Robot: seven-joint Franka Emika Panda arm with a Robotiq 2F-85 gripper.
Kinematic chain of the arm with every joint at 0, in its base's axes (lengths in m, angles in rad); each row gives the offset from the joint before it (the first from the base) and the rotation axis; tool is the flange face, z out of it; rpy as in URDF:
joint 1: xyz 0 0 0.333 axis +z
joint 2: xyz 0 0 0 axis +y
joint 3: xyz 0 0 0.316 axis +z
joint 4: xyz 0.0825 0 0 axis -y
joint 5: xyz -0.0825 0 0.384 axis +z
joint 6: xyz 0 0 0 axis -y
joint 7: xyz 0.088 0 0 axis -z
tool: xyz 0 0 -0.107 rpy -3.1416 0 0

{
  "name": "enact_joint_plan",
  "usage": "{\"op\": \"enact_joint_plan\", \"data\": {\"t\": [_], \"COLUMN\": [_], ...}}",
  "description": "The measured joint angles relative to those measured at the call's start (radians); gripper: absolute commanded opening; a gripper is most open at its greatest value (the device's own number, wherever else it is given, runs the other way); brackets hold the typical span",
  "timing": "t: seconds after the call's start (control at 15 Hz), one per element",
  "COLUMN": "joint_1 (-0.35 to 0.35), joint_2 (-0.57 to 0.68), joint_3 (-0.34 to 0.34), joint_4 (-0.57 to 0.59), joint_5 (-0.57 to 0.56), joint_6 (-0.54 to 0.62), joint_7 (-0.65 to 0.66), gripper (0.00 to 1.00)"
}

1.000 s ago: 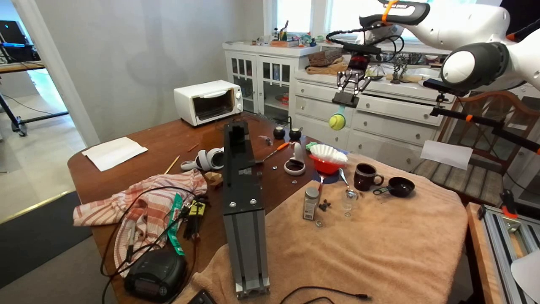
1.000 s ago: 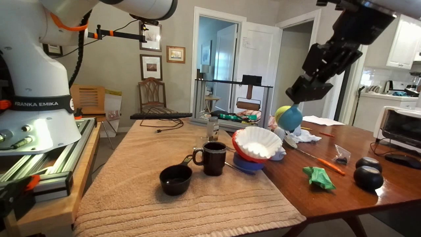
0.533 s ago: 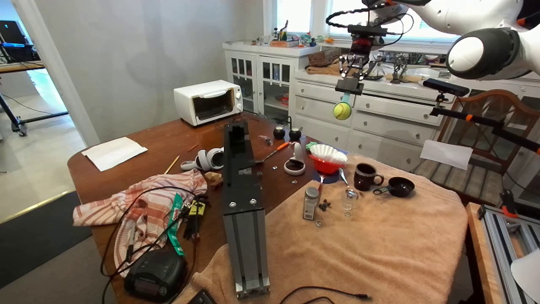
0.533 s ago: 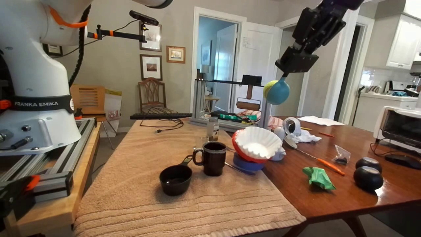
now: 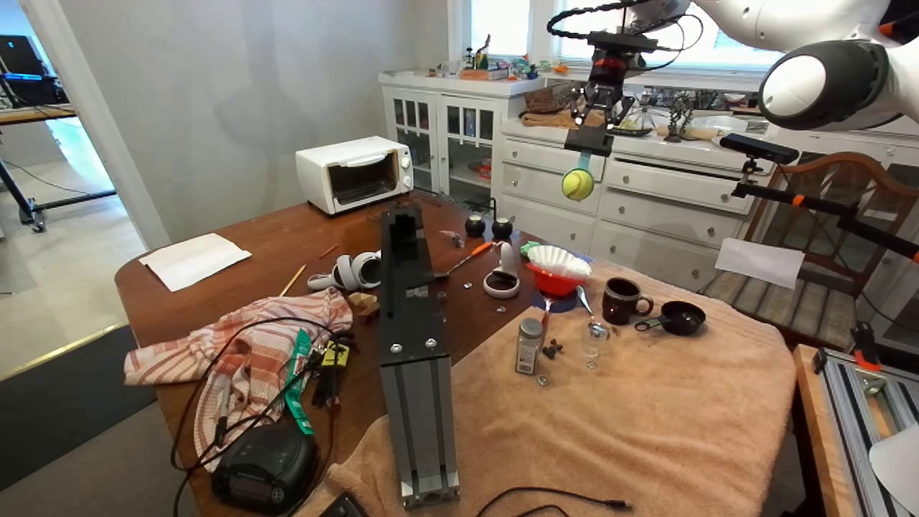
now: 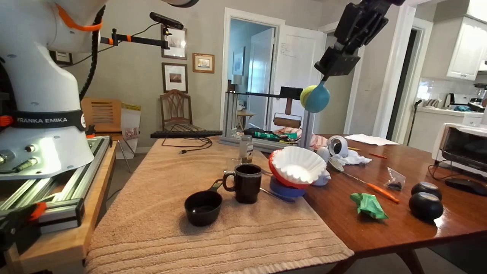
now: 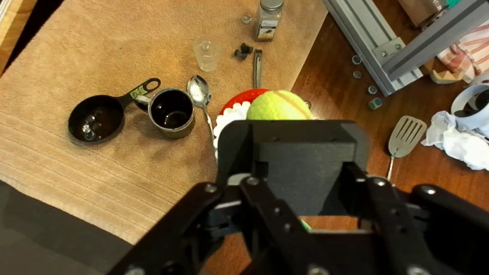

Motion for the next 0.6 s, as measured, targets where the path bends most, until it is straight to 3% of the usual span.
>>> {"op": "enact_joint_plan", "data": {"t": [0.6], "joint_1": [0.039], "joint_2": [0.014], "joint_3": [-0.007], "joint_4": [0.0], "joint_5": [0.0], "joint_6": [0.035], "joint_7": [0.0], "gripper": [0.22]}}
